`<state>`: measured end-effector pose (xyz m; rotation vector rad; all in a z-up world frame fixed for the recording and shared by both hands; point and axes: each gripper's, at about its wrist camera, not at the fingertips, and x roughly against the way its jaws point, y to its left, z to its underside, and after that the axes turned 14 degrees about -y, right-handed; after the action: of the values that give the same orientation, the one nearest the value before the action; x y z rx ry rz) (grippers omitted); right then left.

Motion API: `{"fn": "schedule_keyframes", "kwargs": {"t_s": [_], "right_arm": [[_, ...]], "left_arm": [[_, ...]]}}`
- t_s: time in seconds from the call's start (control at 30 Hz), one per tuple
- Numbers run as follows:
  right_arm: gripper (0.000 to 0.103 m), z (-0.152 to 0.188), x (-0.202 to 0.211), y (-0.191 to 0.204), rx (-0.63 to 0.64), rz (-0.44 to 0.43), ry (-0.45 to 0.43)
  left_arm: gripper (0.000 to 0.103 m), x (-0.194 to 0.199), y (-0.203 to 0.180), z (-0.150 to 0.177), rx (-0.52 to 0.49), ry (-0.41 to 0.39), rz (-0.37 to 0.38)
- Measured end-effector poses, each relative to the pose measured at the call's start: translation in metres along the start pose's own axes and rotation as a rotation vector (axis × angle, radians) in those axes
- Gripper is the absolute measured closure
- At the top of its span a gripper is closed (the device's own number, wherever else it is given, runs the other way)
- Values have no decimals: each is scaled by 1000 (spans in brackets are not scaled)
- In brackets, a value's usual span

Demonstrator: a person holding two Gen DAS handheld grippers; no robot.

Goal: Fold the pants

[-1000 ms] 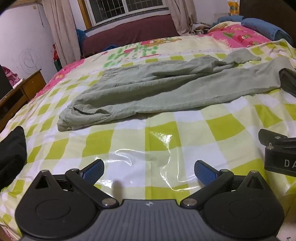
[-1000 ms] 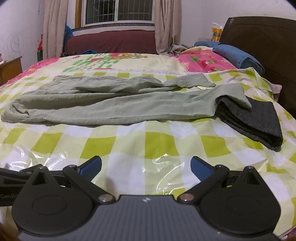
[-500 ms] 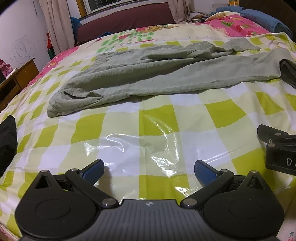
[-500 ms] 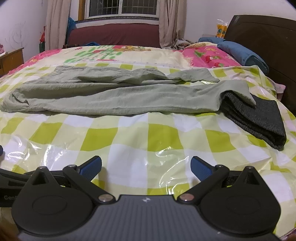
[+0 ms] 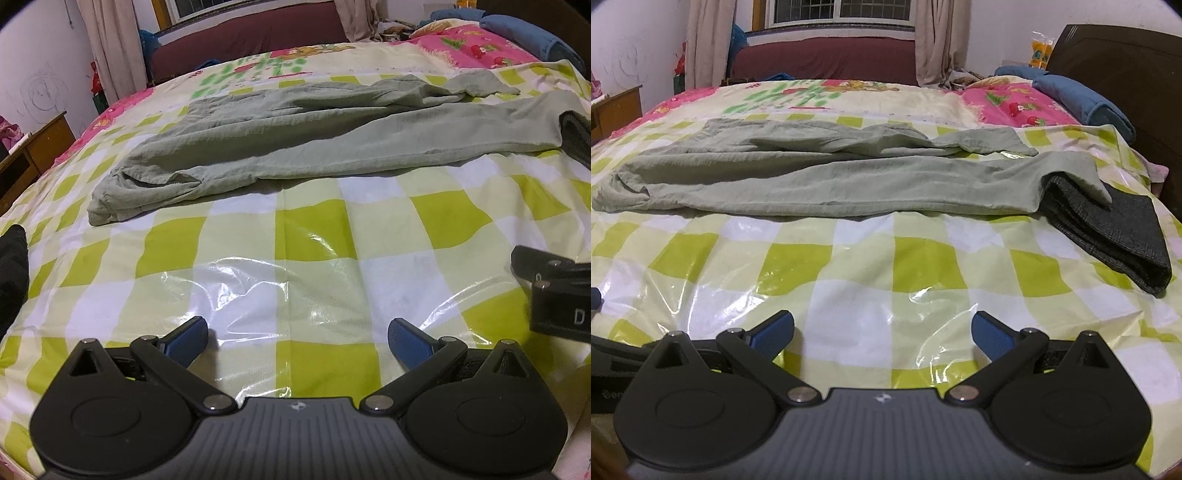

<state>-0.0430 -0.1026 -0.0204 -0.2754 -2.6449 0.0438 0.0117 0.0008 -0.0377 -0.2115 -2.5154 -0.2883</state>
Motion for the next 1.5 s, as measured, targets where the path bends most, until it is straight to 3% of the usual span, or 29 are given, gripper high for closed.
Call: {"fn": "schedule_keyframes", "kwargs": {"t_s": [0.27,0.33,0.43,0.57,0.83,1.0,1.23,1.37,1.4,1.47,1.5], "right_arm": [[1,-3,-1,-2,-21,-8,5],[1,-7,0,-1,-26,-19,-3],[1,-18,2,3,-18,-31,-41],[1,-34,-9,23,39,-72,-63],[2,-60,-50,89,208,-214,-108],[3,-63,-76,130,320,-329,-125],[8,-63,-94,158,405,-419,-128],[26,-61,-106,163,416,-464,-72],[31,-61,-109,162,401,-479,-54],[43,-63,-112,159,366,-509,-30],[57,-64,-113,158,357,-521,-18]], "left_arm": [[0,-1,1,-3,-22,18,22],[0,0,9,-6,12,22,34],[0,6,29,-14,82,-31,22],[0,3,68,-29,107,-116,-53],[0,-46,155,-43,180,-139,-142],[0,-73,175,-36,114,-135,-160],[3,-89,185,-35,29,-187,-96],[27,-97,191,-40,17,-184,-17],[39,-99,192,-42,12,-181,-13],[55,-102,196,-45,-5,-168,-20],[61,-102,198,-46,-6,-166,-13]]}}
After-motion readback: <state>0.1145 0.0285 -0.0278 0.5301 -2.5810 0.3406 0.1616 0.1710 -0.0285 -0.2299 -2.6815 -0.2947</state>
